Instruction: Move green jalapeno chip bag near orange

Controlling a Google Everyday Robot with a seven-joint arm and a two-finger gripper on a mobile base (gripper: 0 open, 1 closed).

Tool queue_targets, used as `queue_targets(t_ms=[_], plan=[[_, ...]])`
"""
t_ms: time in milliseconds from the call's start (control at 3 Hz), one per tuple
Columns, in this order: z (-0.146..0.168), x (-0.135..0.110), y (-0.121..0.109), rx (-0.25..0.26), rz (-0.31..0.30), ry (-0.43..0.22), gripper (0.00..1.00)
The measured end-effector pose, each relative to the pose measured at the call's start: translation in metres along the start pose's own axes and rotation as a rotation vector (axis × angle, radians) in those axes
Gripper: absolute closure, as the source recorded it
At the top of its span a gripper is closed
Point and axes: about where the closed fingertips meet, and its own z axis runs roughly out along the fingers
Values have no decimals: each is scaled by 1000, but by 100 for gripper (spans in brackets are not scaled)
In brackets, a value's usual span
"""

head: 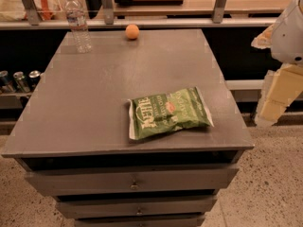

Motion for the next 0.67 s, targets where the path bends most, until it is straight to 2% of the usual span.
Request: queue_targets(t_ms=[333, 667], plan=[[0, 0, 0, 0, 0, 0, 0], [-1, -9, -2, 13, -28, -10, 0]])
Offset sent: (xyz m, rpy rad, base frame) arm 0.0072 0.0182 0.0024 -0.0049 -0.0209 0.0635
